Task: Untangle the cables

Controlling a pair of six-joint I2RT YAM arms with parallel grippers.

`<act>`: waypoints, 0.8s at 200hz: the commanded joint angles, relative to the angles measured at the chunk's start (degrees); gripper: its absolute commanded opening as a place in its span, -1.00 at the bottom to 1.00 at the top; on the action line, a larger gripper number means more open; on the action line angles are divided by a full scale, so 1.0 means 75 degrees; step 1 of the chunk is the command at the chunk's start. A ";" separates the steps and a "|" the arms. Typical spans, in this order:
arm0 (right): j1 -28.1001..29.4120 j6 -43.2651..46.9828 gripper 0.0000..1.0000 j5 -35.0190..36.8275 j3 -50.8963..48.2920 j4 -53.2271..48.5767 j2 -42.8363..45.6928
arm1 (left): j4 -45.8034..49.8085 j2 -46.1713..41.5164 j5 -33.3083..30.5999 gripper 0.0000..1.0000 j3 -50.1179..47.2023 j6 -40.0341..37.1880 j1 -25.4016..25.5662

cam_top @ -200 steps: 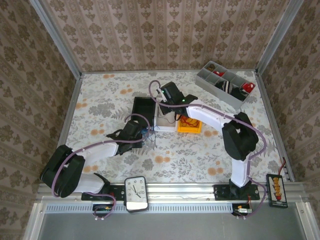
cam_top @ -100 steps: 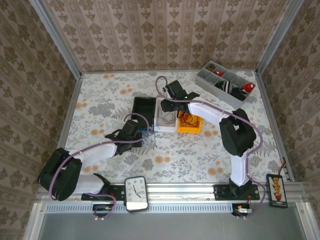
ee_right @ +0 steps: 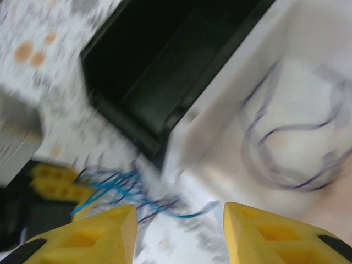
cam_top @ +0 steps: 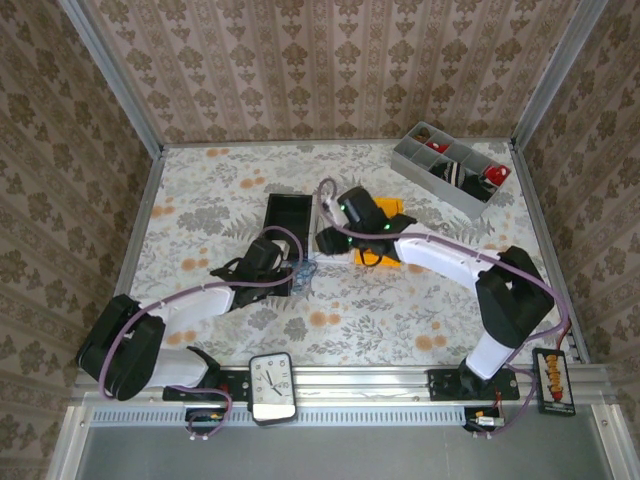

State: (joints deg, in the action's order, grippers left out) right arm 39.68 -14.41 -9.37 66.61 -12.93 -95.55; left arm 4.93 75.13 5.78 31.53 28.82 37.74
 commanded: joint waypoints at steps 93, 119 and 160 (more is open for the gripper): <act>0.0397 -0.0305 -0.19 -0.1632 -0.0514 0.0329 -0.1194 | -0.0149 0.0094 0.0874 -1.00 -0.0278 -0.0146 -0.0282; 0.0402 -0.0414 -0.17 -0.1556 -0.0396 0.0435 -0.1390 | 0.0427 0.0170 0.0123 -1.00 -0.0204 0.0021 -0.0360; 0.0374 -0.0548 -0.16 -0.1252 -0.0374 0.0595 -0.1359 | 0.1116 0.0212 -0.0381 -1.00 -0.0073 -0.0027 -0.0391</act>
State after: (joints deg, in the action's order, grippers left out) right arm 42.44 -17.19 -19.88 62.04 -10.17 -105.60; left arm 8.67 76.14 6.11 30.09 28.27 35.14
